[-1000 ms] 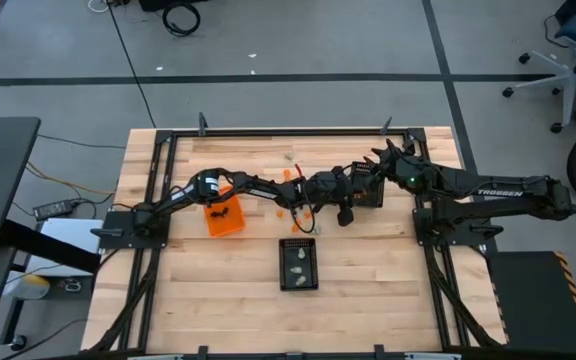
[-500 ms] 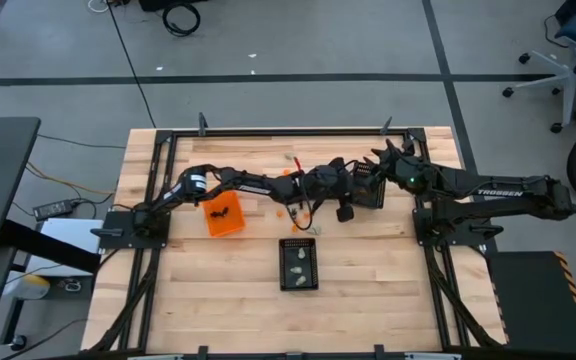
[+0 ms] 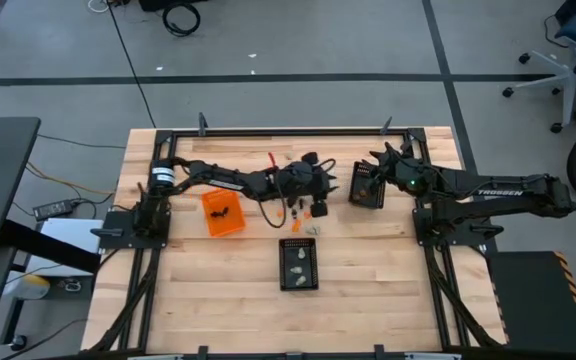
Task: Sort Halloween decoration
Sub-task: Put the orange pumpkin toy into the top black bin
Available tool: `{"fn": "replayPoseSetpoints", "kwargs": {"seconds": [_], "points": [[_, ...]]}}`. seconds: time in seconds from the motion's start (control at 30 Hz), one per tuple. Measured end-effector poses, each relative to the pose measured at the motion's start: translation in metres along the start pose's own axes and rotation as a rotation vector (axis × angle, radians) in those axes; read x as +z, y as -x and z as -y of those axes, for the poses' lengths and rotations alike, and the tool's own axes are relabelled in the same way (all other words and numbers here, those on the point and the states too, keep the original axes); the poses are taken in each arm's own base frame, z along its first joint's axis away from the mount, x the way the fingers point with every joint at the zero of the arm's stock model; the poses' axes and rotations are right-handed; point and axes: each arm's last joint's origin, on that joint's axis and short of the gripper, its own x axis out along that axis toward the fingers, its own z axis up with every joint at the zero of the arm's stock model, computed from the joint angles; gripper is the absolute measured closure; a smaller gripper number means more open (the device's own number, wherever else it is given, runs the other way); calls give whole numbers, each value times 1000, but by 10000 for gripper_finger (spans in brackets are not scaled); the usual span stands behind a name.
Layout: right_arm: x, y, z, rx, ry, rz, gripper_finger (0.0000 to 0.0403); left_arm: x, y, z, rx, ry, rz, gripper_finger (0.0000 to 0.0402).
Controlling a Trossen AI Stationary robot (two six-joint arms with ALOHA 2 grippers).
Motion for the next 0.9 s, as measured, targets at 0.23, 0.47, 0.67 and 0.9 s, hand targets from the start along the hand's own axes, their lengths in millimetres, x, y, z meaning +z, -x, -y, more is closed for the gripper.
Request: {"fn": "replayPoseSetpoints", "kwargs": {"seconds": [0.23,0.47,0.67,0.9], "points": [[2,-2,-5,88,15,14,243,-8,29,-17,26,51,-18,269],[0,-25,-27,197,46,-11,243,-18,61,-17,26,55,5,269],[-8,-53,-51,283,70,-32,243,-32,92,-18,42,90,67,269],[-16,-88,-76,358,78,-106,243,-34,123,-30,93,122,173,269]]}}
